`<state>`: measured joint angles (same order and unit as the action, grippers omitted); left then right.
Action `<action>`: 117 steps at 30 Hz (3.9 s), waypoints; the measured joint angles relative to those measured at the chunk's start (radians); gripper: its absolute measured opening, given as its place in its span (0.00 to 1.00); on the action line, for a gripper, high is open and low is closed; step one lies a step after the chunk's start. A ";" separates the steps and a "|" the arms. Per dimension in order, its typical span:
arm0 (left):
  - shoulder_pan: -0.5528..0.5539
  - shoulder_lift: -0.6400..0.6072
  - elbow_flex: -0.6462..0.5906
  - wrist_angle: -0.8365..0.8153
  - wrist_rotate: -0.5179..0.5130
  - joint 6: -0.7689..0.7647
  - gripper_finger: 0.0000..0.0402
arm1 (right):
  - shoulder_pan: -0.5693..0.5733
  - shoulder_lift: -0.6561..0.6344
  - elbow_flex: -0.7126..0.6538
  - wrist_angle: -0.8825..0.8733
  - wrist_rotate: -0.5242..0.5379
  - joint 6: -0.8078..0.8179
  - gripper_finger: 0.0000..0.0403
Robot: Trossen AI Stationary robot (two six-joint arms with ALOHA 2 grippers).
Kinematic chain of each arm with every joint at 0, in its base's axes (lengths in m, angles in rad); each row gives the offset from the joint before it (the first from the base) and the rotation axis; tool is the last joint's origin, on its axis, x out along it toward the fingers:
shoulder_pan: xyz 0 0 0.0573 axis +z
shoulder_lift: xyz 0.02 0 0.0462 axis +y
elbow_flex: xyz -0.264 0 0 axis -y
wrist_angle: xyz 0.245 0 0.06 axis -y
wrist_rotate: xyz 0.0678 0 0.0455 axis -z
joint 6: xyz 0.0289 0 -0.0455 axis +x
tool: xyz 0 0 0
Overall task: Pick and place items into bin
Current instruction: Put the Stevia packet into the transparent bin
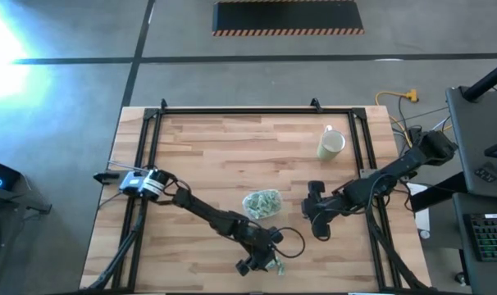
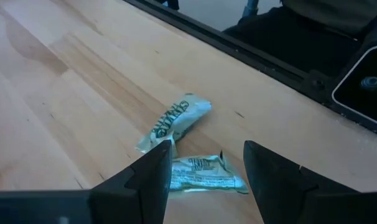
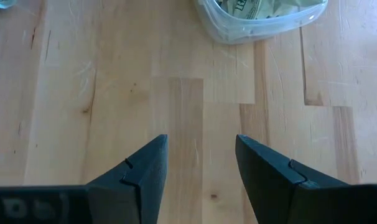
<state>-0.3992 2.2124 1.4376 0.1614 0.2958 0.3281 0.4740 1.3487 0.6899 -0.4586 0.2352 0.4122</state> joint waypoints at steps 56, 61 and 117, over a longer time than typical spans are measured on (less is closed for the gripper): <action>0.010 -0.109 0.013 -0.279 -0.327 -0.004 0.05 | 0.000 0.000 -0.012 0.001 0.001 0.004 0.45; 0.012 -0.137 0.010 -0.347 -0.428 0.001 0.05 | 0.000 0.000 -0.015 0.002 0.002 0.004 0.45; 0.075 -0.501 -0.392 -0.060 -0.387 -0.081 0.43 | 0.007 0.000 -0.049 0.116 -0.022 -0.019 0.45</action>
<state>-0.3238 1.7111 1.0453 0.1010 -0.0911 0.2475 0.4805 1.3489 0.6408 -0.3426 0.2137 0.3935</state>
